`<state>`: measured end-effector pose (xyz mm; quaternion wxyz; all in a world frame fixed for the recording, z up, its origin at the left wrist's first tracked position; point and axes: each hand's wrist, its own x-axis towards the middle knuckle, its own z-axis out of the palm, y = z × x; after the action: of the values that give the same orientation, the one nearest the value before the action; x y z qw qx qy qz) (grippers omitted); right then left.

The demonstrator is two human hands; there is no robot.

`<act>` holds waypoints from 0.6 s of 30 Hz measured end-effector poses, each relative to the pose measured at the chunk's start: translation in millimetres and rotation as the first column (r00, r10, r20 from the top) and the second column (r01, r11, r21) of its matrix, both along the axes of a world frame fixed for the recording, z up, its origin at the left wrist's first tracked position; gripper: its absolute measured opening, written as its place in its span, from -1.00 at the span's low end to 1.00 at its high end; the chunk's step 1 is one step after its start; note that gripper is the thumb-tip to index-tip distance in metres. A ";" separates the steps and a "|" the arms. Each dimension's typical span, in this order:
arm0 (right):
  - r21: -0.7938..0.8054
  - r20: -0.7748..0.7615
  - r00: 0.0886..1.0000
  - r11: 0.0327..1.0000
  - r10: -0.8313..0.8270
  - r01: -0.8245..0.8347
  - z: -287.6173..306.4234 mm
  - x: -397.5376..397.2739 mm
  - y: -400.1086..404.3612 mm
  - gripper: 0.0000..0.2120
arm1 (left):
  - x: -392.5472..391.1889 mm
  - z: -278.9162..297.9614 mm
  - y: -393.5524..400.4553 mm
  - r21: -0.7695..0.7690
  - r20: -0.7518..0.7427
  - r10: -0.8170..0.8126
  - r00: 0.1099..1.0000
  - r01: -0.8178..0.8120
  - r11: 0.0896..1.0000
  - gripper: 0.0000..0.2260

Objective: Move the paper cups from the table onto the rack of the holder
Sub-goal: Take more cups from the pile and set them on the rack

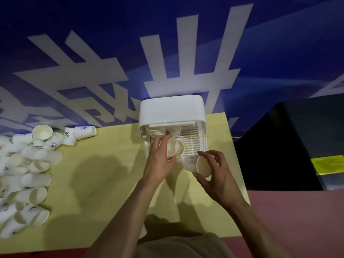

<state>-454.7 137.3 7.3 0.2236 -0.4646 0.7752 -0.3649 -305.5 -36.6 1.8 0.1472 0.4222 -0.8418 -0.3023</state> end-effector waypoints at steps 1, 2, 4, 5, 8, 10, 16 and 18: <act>-0.003 0.009 1.000 1.000 -0.006 0.006 -2.2 -4.1 -0.1 -0.43 | -2.7 -2.8 0.0 0.005 0.023 -0.005 1.000 0.005 1.000 -0.37; -0.007 0.010 1.000 1.000 -0.010 0.010 -4.5 -7.9 0.0 -0.42 | -5.4 -5.8 -0.3 0.010 0.048 -0.011 0.999 0.010 1.000 -0.36; -0.012 0.010 1.000 1.000 -0.006 0.006 -9.3 -14.9 -0.2 -0.42 | -10.3 -12.4 -1.4 0.023 0.088 -0.018 0.996 0.016 1.000 -0.35; -0.012 0.014 1.000 1.000 0.000 0.000 -11.6 -18.1 -0.4 -0.42 | -12.6 -15.7 -1.9 0.035 0.107 -0.016 0.994 0.012 0.999 -0.35; -0.014 0.019 1.000 1.000 0.015 -0.014 -18.1 -27.3 -0.7 -0.43 | -19.0 -26.0 -2.8 0.079 0.176 -0.022 0.984 0.009 0.997 -0.34; -0.019 0.028 0.999 1.000 0.020 -0.019 -21.8 -33.4 -1.8 -0.43 | -23.0 -33.0 -4.1 0.116 0.228 -0.044 0.973 0.018 0.993 -0.31; -0.001 0.041 0.999 1.000 0.029 -0.029 -26.4 -49.5 -10.2 -0.43 | -29.5 -48.5 -10.5 0.206 0.296 -0.046 0.954 -0.017 0.978 -0.34; 0.007 0.035 0.999 0.999 0.034 -0.034 -25.6 -51.1 -14.8 -0.42 | -30.3 -49.4 -11.0 0.217 0.294 -0.051 0.954 -0.015 0.976 -0.34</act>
<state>-505.8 122.5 -18.3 0.2450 -0.4706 0.7645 -0.3662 -335.8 -47.6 -47.6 -0.0311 0.4689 -0.8201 -0.3265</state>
